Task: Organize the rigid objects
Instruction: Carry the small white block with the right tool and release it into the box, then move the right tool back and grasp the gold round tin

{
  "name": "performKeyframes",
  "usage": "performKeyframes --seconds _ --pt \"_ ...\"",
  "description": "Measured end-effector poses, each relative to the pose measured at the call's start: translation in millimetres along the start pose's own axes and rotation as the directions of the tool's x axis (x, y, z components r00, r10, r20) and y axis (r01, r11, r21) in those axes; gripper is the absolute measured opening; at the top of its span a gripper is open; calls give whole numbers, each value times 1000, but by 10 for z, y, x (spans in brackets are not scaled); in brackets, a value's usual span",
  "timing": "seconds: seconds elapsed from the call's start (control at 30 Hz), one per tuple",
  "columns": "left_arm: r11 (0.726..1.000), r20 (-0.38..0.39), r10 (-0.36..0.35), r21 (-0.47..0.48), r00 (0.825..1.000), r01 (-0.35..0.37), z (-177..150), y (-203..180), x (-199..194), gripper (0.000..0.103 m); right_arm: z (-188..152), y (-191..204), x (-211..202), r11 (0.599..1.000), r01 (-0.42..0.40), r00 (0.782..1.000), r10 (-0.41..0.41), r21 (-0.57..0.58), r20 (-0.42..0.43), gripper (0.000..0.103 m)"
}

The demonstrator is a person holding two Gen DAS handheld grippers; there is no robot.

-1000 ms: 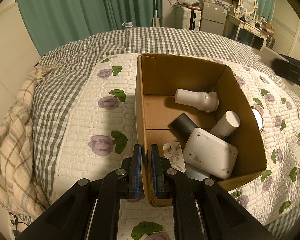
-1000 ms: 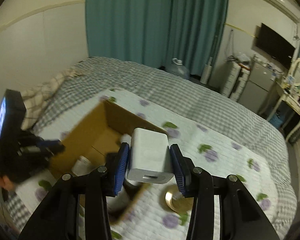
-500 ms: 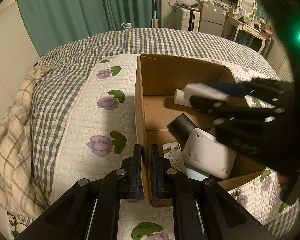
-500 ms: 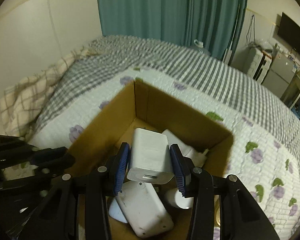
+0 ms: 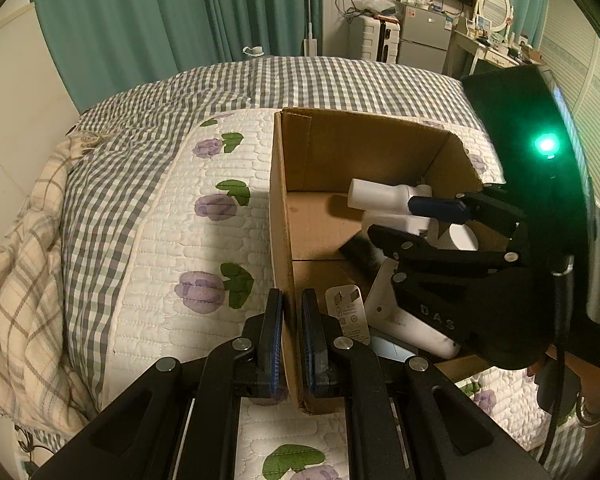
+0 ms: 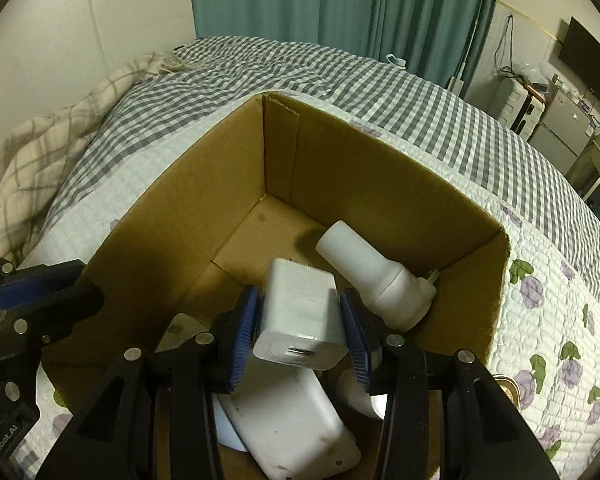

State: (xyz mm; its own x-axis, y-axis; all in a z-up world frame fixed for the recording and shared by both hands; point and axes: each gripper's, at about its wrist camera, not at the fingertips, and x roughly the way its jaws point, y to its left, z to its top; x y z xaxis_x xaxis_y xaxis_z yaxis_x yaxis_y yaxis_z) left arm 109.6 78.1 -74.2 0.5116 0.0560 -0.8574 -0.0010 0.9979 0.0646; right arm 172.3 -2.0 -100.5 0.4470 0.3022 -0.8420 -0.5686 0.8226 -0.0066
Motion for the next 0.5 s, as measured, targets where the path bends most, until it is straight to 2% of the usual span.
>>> performKeyframes --seconds 0.07,0.1,0.13,0.17,0.3,0.37,0.5 --pt "1000 -3 -1 -4 1000 1 3 -2 1 8 11 -12 -49 1000 7 1000 -7 2 17 43" --pt "1000 -1 0 -4 1000 0 6 -4 -3 8 18 -21 -87 1000 14 1000 -14 2 25 47" --pt "1000 -2 -4 -4 1000 4 9 -6 -3 8 37 -23 -114 1000 23 999 -23 2 31 62" --pt "1000 -3 -3 -6 1000 3 13 -7 -3 8 50 -38 -161 999 41 998 -41 6 44 71" --pt "1000 -5 -4 -7 1000 4 19 8 -2 8 93 -159 -400 997 71 993 -73 22 89 74" --pt "1000 -6 -5 -9 1000 4 19 11 -3 8 104 -257 -562 995 97 989 -101 38 108 81" --pt "1000 -9 -6 -15 1000 6 22 27 -4 8 61 -501 -996 989 134 976 -144 68 164 86"
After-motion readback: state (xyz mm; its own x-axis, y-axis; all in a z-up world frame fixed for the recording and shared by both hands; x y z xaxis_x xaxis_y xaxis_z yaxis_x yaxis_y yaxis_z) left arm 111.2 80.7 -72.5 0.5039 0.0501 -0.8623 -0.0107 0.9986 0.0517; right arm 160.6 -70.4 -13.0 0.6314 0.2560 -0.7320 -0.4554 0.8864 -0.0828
